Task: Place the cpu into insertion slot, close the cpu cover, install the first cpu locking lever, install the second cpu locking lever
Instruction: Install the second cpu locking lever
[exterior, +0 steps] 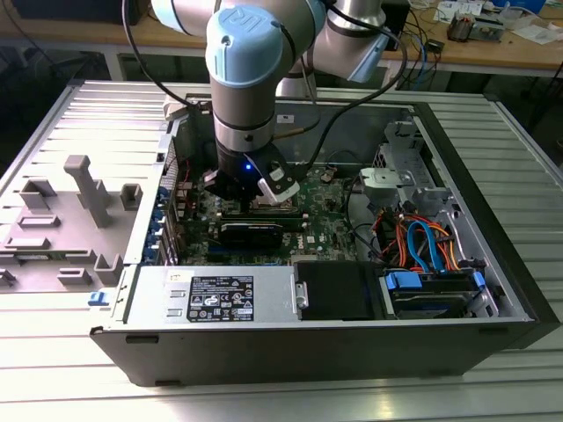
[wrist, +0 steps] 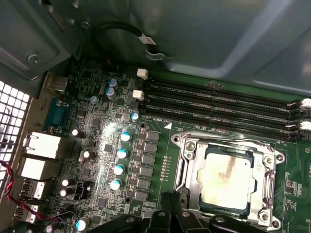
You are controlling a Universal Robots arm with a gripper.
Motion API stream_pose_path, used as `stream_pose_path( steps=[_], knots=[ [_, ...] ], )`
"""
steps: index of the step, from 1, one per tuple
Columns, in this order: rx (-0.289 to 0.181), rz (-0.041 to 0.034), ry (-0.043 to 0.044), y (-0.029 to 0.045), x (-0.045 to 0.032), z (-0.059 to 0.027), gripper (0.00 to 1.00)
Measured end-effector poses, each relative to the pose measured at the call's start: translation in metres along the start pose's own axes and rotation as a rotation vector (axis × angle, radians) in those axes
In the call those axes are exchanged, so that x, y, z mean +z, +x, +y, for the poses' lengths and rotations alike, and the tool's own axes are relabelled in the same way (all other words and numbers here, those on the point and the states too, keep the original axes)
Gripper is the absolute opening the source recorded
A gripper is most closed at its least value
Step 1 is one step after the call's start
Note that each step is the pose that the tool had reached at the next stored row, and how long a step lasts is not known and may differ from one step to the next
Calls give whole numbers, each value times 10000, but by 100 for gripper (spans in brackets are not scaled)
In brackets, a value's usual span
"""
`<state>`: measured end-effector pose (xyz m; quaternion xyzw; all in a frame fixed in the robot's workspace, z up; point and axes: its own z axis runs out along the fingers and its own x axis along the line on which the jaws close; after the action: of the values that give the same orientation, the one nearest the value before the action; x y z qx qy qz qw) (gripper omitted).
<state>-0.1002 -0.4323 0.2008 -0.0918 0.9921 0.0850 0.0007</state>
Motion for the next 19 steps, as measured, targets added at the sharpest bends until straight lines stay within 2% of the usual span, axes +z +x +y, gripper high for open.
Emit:
stream_pose_path(
  steps=[5,16,19],
  knots=[
    [-9,-2,-5,-2,-47,9,11],
    [-10,1,-8,-2,-45,9,11],
    [-9,2,-8,-3,-94,23,11]
  ],
)
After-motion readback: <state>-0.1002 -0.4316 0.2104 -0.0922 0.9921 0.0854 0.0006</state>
